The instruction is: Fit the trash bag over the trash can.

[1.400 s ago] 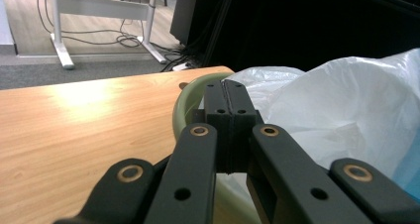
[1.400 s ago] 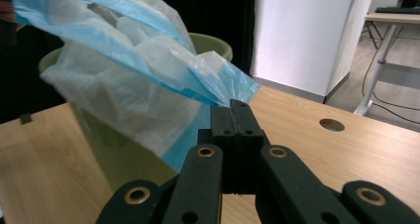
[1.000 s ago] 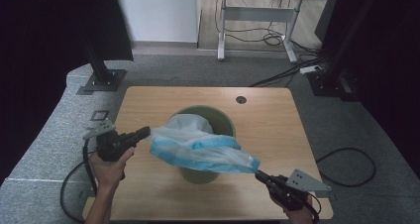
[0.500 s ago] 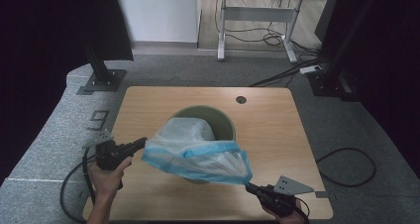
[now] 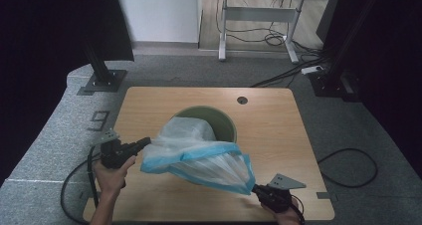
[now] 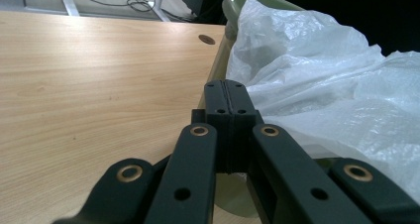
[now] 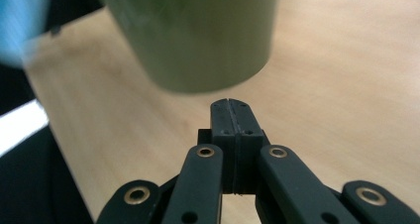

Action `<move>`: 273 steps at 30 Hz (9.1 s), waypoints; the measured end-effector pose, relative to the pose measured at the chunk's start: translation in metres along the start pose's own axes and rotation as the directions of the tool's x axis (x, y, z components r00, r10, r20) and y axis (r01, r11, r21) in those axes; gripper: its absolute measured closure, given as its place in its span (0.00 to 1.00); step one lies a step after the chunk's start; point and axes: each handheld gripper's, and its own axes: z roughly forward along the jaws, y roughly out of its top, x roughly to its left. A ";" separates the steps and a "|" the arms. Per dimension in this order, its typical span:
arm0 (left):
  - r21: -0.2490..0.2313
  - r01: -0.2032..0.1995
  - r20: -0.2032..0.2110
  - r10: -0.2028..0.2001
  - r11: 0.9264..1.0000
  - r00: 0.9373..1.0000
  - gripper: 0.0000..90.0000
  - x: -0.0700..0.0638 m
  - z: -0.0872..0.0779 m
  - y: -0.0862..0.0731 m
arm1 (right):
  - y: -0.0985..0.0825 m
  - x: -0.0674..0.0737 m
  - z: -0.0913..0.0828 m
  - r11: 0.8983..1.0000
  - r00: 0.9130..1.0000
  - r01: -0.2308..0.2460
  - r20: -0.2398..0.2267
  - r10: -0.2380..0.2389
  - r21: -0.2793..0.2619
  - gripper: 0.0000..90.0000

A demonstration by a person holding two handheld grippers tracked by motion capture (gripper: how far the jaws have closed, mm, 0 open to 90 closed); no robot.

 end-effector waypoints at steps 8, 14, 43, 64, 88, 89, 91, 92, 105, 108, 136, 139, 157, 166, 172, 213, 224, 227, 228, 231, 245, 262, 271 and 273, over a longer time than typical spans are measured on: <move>-0.007 -0.015 0.011 0.015 1.000 1.000 1.00 -0.005 -0.002 0.003 | 0.039 -0.012 -0.040 0.990 0.997 0.031 0.068 -0.021 -0.140 0.84; -0.002 -0.020 0.015 0.020 1.000 1.000 1.00 -0.006 0.000 0.006 | 0.072 -0.007 -0.045 0.976 0.995 0.094 0.055 -0.085 -0.198 0.73; 0.000 -0.052 0.011 0.052 0.999 0.999 1.00 -0.012 0.001 0.016 | 0.130 -0.003 0.008 0.974 0.985 0.173 0.053 -0.167 -0.147 0.99; 0.018 -0.019 -0.039 0.020 1.000 0.999 1.00 0.010 0.023 0.048 | 0.188 -0.041 0.055 0.972 0.969 0.194 0.183 -0.169 -0.130 0.99; 0.105 0.019 -0.090 -0.009 0.994 0.996 1.00 0.027 0.061 0.046 | 0.180 -0.079 0.117 0.997 0.984 0.067 0.166 -0.060 -0.033 0.99; 0.109 0.020 -0.092 -0.010 0.994 0.996 1.00 0.027 0.063 0.046 | 0.178 -0.080 0.121 0.999 0.987 0.042 0.156 -0.039 -0.020 0.99; 0.117 0.024 -0.095 -0.013 0.993 0.995 1.00 0.028 0.066 0.044 | 0.176 -0.081 0.125 0.999 0.988 0.034 0.151 -0.034 -0.002 0.99; 0.121 0.026 -0.095 -0.015 0.992 0.995 1.00 0.029 0.068 0.044 | 0.175 -0.081 0.127 0.999 0.988 0.036 0.148 -0.036 0.004 0.99; 0.161 0.072 -0.096 -0.057 0.984 0.994 1.00 0.039 0.086 0.035 | 0.167 -0.082 0.145 0.995 0.992 0.012 0.125 -0.024 0.099 0.99; 0.170 0.079 -0.106 -0.062 0.982 0.992 1.00 0.040 0.087 0.035 | 0.166 -0.081 0.148 0.992 0.992 0.009 0.121 -0.024 0.126 0.99; 0.204 0.075 -0.105 -0.055 0.976 0.993 1.00 0.039 0.083 0.019 | 0.170 -0.087 0.074 0.999 0.973 -0.021 0.228 0.027 -0.026 0.67; 0.197 0.070 -0.102 -0.051 0.978 0.993 1.00 0.037 0.081 0.020 | 0.172 -0.074 0.057 0.999 0.980 0.017 0.198 -0.007 -0.049 0.63; 0.183 0.066 -0.104 -0.048 0.981 0.993 1.00 0.031 0.076 0.025 | 0.174 -0.005 0.033 0.996 0.998 0.049 0.039 -0.046 -0.076 0.50; 0.185 0.050 -0.127 -0.026 0.981 0.992 1.00 0.028 0.073 0.026 | 0.164 0.009 0.038 0.989 0.985 0.132 0.122 -0.123 -0.073 0.68; 0.184 0.051 -0.123 -0.028 0.982 0.992 1.00 0.028 0.074 0.026 | 0.160 0.010 0.033 0.979 0.971 0.185 0.168 -0.169 -0.083 0.96; 0.206 0.024 -0.068 -0.010 0.978 0.998 1.00 0.021 0.065 0.015 | 0.071 0.075 0.044 0.953 0.927 0.303 -0.230 -0.295 0.000 0.99; 0.222 0.028 -0.060 -0.015 0.975 0.998 1.00 0.022 0.066 0.011 | 0.066 0.071 0.054 0.958 0.933 0.287 -0.232 -0.275 0.020 0.99; 0.226 0.028 -0.062 -0.014 0.974 0.998 1.00 0.022 0.067 0.010 | 0.064 0.070 0.055 0.960 0.935 0.279 -0.232 -0.267 0.021 0.99; 0.227 0.028 -0.062 -0.014 0.973 0.998 1.00 0.022 0.067 0.009 | 0.063 0.070 0.055 0.960 0.936 0.279 -0.232 -0.266 0.024 0.99; 0.232 0.032 -0.065 -0.017 0.972 0.998 1.00 0.023 0.067 0.007 | 0.061 0.069 0.057 0.960 0.936 0.280 -0.232 -0.265 0.033 0.99; 0.288 0.066 -0.091 -0.041 0.955 0.995 1.00 0.033 0.087 0.000 | 0.042 0.036 0.060 0.977 0.962 0.200 -0.202 -0.182 0.072 0.99; 0.356 0.128 -0.105 -0.097 0.926 0.990 1.00 0.051 0.123 -0.016 | 0.029 -0.003 0.063 0.988 0.982 0.117 -0.159 -0.100 0.103 0.99; 0.386 0.135 -0.096 -0.106 0.913 0.990 1.00 0.052 0.129 -0.023 | 0.027 -0.027 0.057 0.991 0.992 0.071 -0.114 -0.058 0.117 0.99; 0.391 0.131 -0.092 -0.103 0.911 0.990 1.00 0.050 0.129 -0.023 | 0.026 -0.034 0.057 0.992 0.994 0.049 -0.106 -0.037 0.118 0.99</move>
